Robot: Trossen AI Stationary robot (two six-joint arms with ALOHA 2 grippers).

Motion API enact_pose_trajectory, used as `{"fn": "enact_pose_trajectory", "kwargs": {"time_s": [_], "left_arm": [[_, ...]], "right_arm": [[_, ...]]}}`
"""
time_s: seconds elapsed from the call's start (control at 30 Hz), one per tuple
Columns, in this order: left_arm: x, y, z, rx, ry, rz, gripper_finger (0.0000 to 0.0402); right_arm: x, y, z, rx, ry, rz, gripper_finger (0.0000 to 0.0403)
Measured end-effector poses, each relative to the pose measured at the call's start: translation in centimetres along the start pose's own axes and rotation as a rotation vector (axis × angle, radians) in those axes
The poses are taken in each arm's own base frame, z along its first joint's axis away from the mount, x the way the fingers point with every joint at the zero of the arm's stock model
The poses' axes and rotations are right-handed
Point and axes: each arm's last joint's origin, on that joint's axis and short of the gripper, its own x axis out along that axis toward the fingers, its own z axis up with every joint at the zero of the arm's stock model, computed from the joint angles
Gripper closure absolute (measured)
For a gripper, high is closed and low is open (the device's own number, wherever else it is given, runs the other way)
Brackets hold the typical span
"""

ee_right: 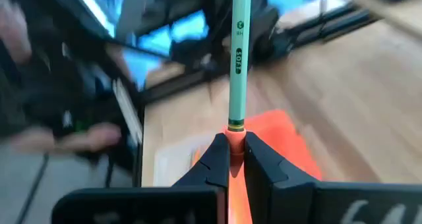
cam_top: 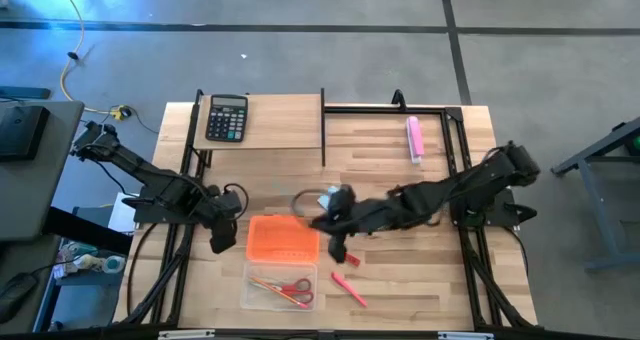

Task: Pack school essentials
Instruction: Put the blue pencil in the orange supply box

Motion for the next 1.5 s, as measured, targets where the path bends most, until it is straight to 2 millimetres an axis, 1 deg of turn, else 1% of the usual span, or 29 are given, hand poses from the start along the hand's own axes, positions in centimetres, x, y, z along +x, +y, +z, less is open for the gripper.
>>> {"fn": "enact_pose_trajectory", "kwargs": {"time_s": [0.07,0.23,0.4,0.57,0.67,0.73,0.93,1.13,1.33,1.5], "left_arm": [[0.0,0.0,0.0,0.014,0.0,0.0,0.0271],[0.0,0.0,0.0,0.03,-0.002,-0.002,0.0271],[0.0,0.0,0.0,0.03,-0.005,0.0,0.0271],[0.0,0.0,0.0,0.03,-0.001,-0.003,0.0271],[0.0,0.0,0.0,0.03,-0.001,-0.002,0.0271],[0.0,0.0,0.0,0.029,-0.001,-0.003,0.0271],[0.0,0.0,0.0,0.026,-0.003,-0.005,0.0271],[0.0,-0.1,0.1,0.019,-0.006,-0.009,0.0271],[0.0,-0.1,0.1,0.02,-0.007,-0.009,0.0271],[0.0,-0.1,0.1,0.023,-0.009,-0.008,0.0271]], "right_arm": [[1.1,1.3,-0.2,-0.053,0.084,0.028,0.0395],[4.1,4.2,-2.0,-0.217,0.279,0.088,0.0395],[7.1,5.2,-3.6,-0.343,0.425,0.075,0.0395],[9.7,6.0,-5.5,-0.479,0.507,0.149,0.0395],[10.9,5.7,-7.1,-0.56,0.574,0.149,0.0395],[11.6,5.5,-8.0,-0.582,0.604,0.143,0.0395],[13.3,4.7,-9.6,-0.639,0.637,0.12,0.0395],[15.0,3.5,-10.8,-0.623,0.68,0.105,0.0395],[15.0,2.9,-10.8,-0.698,0.684,0.058,0.0395],[15.1,2.6,-10.6,-0.736,0.689,0.066,0.0373]]}}
